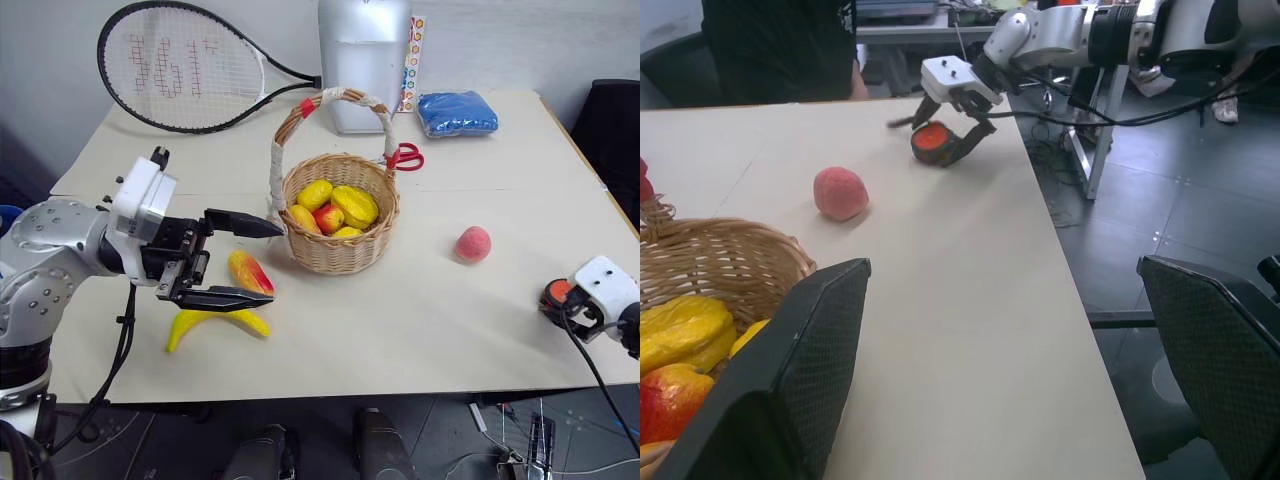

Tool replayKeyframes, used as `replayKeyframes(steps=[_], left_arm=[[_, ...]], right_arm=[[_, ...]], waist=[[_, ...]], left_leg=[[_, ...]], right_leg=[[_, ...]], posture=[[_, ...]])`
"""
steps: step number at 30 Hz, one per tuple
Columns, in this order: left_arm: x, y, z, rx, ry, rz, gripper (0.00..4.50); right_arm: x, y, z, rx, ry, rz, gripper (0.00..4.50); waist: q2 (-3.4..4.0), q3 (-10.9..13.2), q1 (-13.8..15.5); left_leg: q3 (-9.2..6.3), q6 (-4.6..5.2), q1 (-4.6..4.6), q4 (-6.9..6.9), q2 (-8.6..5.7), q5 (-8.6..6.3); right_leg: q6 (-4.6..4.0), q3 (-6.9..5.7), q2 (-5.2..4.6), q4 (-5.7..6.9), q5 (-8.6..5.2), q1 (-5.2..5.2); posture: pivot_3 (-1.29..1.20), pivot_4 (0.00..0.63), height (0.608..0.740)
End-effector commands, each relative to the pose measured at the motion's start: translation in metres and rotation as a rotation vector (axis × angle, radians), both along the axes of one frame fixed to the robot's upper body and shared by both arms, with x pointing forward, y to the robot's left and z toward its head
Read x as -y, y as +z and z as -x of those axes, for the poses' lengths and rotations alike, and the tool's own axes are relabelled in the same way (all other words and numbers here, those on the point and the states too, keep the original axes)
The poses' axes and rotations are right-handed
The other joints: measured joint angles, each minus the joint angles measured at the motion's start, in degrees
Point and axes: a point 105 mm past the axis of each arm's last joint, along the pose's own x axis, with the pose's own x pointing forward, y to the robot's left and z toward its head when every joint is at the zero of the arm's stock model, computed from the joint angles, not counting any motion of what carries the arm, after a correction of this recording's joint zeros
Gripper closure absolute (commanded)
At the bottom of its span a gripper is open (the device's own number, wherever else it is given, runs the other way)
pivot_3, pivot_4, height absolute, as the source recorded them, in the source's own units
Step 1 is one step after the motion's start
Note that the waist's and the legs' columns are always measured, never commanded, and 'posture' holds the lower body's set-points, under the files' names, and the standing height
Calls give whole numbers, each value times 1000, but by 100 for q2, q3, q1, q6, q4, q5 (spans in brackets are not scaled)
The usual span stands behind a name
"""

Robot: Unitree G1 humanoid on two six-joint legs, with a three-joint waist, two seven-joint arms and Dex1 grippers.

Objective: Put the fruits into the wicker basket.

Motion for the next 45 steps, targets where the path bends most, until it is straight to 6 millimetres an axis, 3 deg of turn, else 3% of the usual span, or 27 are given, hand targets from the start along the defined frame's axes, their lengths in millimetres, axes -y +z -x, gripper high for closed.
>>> replayKeyframes(steps=[1, 4, 6, 9, 13, 17, 23, 26, 29, 32, 36, 39, 42, 45], left_arm=[[-4, 0, 3, 36, 13, -28, 0], [-12, -8, 4, 22, 47, -49, 0], [-19, -11, 5, 17, 79, -61, 0], [-33, -14, 7, 16, 135, -91, 0], [-76, -27, 14, -26, 278, -206, 0], [-113, -30, 16, -89, 456, -188, 0], [-166, -58, 59, -191, 651, -324, 0], [-195, -69, 66, -151, 774, -419, 0], [-189, -67, 66, -139, 764, -388, 0], [-172, -65, 55, -107, 708, -362, 0], [-144, -72, 26, -63, 640, -343, 0], [-138, -86, -5, 28, 654, -399, 0], [-135, -110, -14, 84, 568, -536, 0], [-126, -122, -28, 54, 552, -513, 0]], right_arm=[[4, -1, 0, 12, -22, -37, 42], [0, 11, 0, 29, 14, -131, 42], [-15, 30, -2, 58, 104, -217, 42], [-51, 60, -2, 72, 284, -351, 42], [-137, 109, 18, 9, 680, -544, 42], [-168, 120, 35, -28, 834, -590, 42], [-198, 117, 52, -107, 979, -592, 42], [-206, 115, 51, -101, 1005, -578, 42], [-208, 113, 46, -91, 1001, -574, 42], [-212, 115, 46, -91, 1014, -583, 42], [-216, 116, 48, -85, 1018, -587, 42], [-216, 114, 48, -77, 994, -582, 42], [-215, 112, 46, -75, 945, -579, 42], [-215, 114, 49, -52, 933, -600, 42]], waist=[[0, 0, 16], [0, 0, 20], [0, 0, 15], [2, 1, 5], [16, 3, -35], [14, 4, 49], [12, 4, 37], [11, 4, 34], [11, 3, 54], [11, 3, 62], [12, 3, 48], [12, 2, 43], [13, 2, 7], [13, 2, 23]], left_leg=[[1, 0, 0, 0, 0, 0], [10, 1, 2, 0, 3, -1], [15, 2, 2, 0, 5, -2], [25, 6, -1, 0, 11, -4], [29, 21, 3, -3, 27, -23], [21, 19, -1, -5, 38, -33], [22, 53, -17, -4, 16, -63], [22, 55, -16, -5, 16, -72], [19, 52, -14, -4, 16, -71], [20, 48, -17, -5, 15, -70], [21, 41, -17, -10, 5, -74], [26, 61, -19, -16, 5, -63], [38, 57, -14, -36, 5, -60], [74, 59, -9, -59, 11, -59]], right_leg=[[0, 1, 1, -1, 0, 0], [6, 15, 1, -2, 3, 0], [7, 21, 0, -3, 4, -1], [9, 31, 4, 0, 5, -12], [8, 37, -10, 1, 5, -17], [-3, 17, -19, -5, -1, -20], [-6, -8, -70, -25, -3, -20], [-7, -12, -77, -35, -4, -20], [-101, -15, -86, -34, -55, -20], [-102, -29, -112, -32, -55, -17], [-97, -43, -136, -31, -52, -11], [-43, -57, -140, -27, -22, -14], [-8, -67, -140, -30, -2, -22], [-8, -71, -140, -33, -1, -40]], posture=[[0, 150, 740], [0, 150, 740], [0, 150, 740], [0, 150, 740], [0, 150, 740], [0, 150, 740], [0, 150, 740], [0, 150, 740], [0, 150, 740], [0, 150, 740], [0, 150, 740], [0, 150, 740], [0, 150, 740], [0, 150, 740]])
